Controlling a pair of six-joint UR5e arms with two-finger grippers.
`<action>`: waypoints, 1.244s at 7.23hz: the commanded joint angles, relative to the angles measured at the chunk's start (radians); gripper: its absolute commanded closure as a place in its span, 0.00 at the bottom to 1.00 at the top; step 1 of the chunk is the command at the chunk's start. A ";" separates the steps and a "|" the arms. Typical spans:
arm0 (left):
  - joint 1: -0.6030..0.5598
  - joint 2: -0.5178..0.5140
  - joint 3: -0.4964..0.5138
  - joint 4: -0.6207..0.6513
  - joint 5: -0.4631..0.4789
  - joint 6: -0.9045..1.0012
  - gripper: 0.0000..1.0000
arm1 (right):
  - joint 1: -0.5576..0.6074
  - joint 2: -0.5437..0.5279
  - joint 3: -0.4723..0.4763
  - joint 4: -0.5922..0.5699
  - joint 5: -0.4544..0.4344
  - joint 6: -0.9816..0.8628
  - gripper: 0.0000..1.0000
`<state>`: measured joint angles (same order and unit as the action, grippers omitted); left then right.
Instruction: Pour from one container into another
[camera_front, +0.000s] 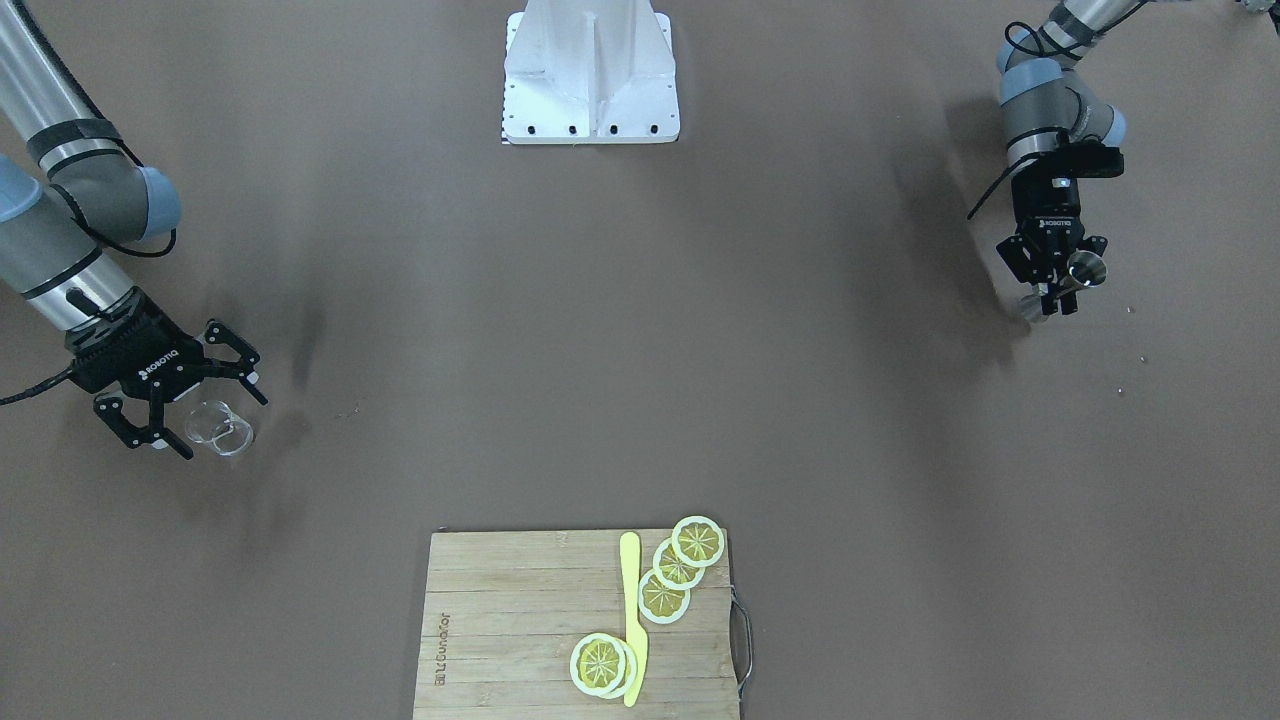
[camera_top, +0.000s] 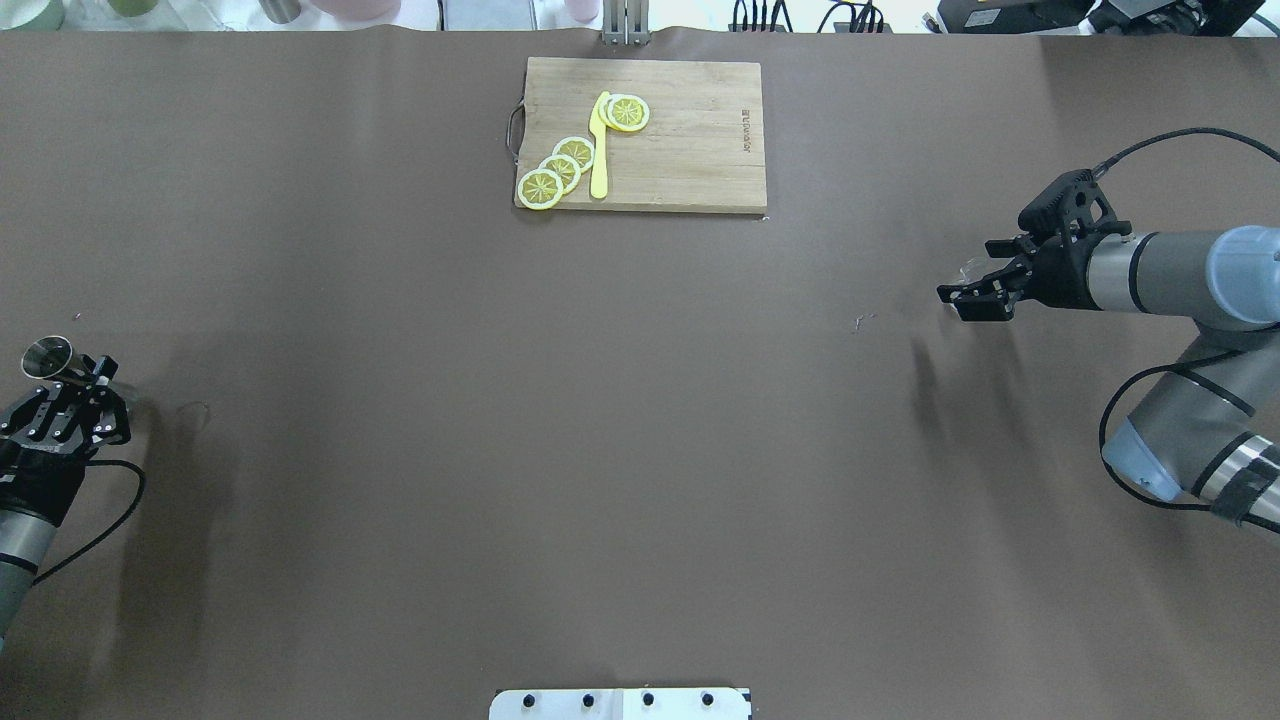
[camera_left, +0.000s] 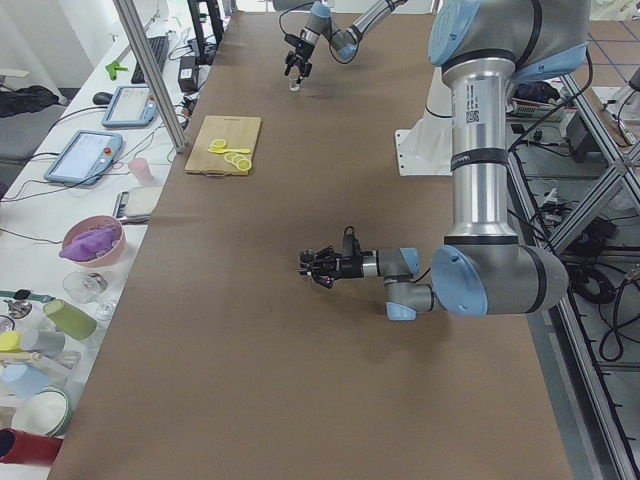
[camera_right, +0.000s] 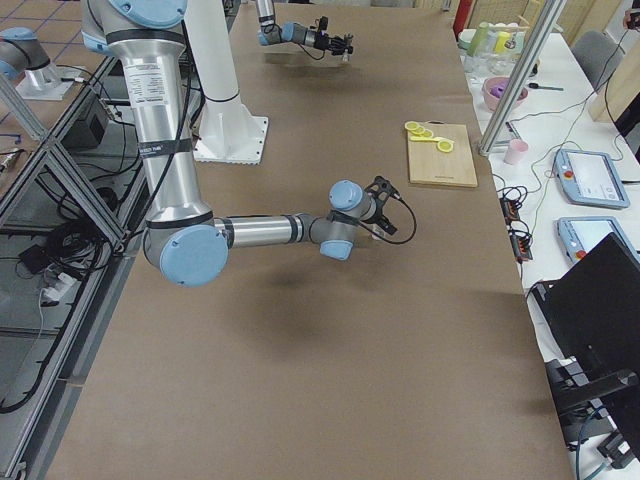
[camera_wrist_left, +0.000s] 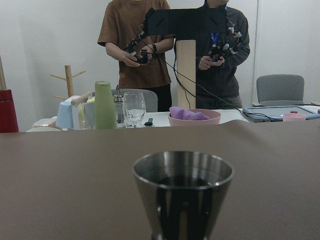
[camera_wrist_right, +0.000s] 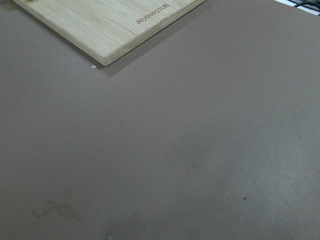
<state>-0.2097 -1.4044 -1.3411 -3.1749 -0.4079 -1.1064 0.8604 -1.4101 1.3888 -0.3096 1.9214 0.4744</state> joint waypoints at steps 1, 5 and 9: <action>0.003 -0.002 0.007 0.000 0.000 -0.006 0.69 | 0.014 0.000 0.003 -0.002 0.020 0.000 0.01; 0.004 -0.008 0.013 0.000 0.000 -0.023 0.34 | 0.058 0.000 0.025 -0.008 0.070 0.000 0.01; 0.009 -0.007 0.000 -0.004 0.003 -0.020 0.03 | 0.075 -0.006 0.044 -0.009 0.093 0.001 0.01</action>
<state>-0.2040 -1.4126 -1.3355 -3.1771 -0.4056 -1.1276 0.9330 -1.4124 1.4259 -0.3179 2.0125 0.4751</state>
